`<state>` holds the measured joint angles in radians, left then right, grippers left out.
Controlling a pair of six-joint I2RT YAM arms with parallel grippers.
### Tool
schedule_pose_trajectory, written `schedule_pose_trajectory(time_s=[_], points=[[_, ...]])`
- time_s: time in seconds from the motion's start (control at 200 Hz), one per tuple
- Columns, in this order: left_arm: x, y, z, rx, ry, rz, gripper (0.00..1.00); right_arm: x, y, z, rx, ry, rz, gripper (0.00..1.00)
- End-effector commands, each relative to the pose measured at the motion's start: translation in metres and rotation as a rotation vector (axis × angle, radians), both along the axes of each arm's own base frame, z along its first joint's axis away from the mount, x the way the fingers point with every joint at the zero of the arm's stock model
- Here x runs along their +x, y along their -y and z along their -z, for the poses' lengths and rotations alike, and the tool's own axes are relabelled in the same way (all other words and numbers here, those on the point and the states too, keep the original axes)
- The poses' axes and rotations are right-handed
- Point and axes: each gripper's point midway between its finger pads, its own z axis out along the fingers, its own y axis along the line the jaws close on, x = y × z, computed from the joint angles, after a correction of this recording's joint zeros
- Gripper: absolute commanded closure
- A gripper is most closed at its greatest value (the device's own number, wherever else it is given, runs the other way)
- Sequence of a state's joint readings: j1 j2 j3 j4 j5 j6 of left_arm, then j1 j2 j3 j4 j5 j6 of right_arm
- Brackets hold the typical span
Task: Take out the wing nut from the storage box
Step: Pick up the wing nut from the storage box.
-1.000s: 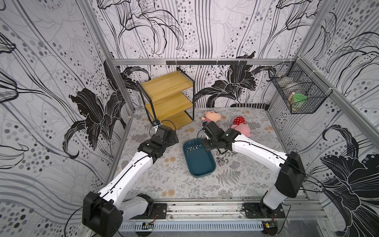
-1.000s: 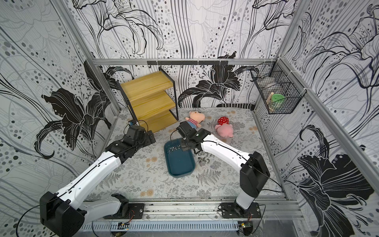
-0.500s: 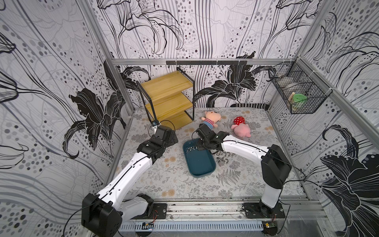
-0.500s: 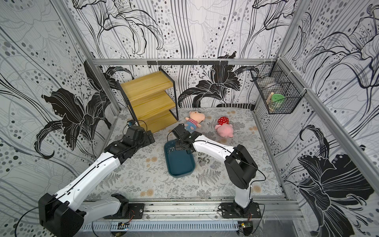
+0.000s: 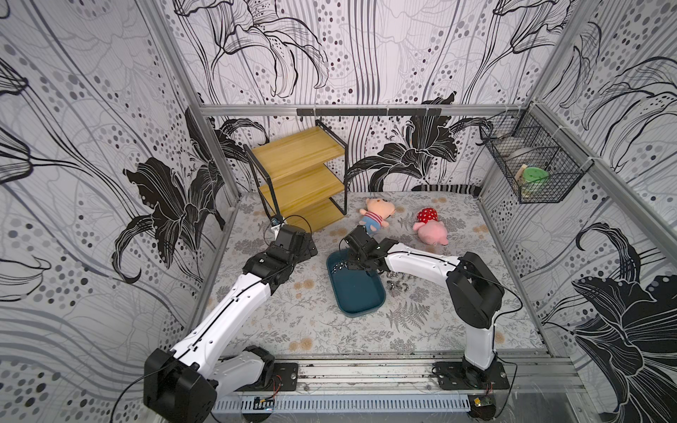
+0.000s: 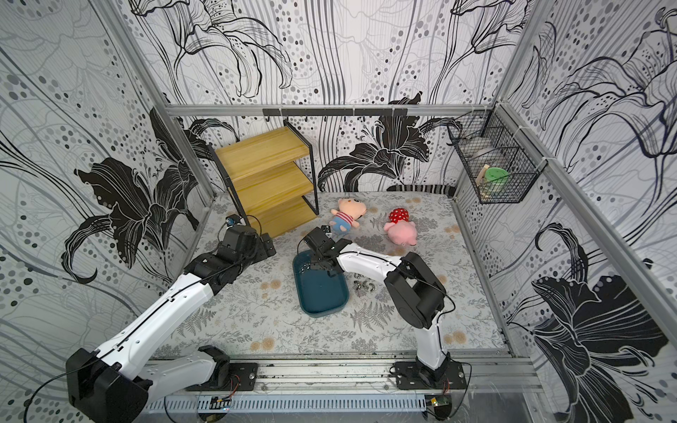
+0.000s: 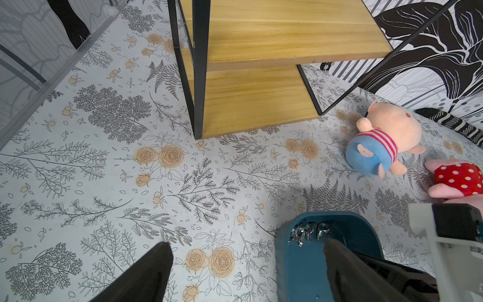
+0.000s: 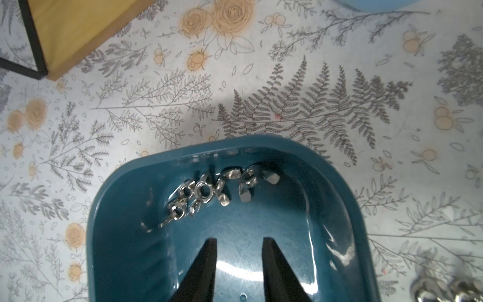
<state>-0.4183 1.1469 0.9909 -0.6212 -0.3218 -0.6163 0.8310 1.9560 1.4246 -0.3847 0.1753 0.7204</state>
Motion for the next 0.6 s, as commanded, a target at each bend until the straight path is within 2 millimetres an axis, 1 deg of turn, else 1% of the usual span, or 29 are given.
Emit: schedule_pose_trajectory(time_s=[0.0,0.12,0.3,0.596], points=[[-0.001,-0.002,-0.002,-0.006,0.022,-0.011,0.05,0.009,-0.005,0.011,0.003,0.006,0.058,0.66],[-0.002,-0.003,-0.002,-0.002,0.022,-0.013,0.05,0.012,-0.008,0.019,-0.002,-0.006,0.076,0.65],[-0.003,-0.005,0.000,0.007,0.020,-0.017,0.05,0.016,-0.001,0.022,-0.017,0.014,0.135,0.65],[-0.002,-0.004,0.002,0.007,0.016,-0.014,0.05,0.024,0.001,0.033,-0.046,0.019,0.184,0.66]])
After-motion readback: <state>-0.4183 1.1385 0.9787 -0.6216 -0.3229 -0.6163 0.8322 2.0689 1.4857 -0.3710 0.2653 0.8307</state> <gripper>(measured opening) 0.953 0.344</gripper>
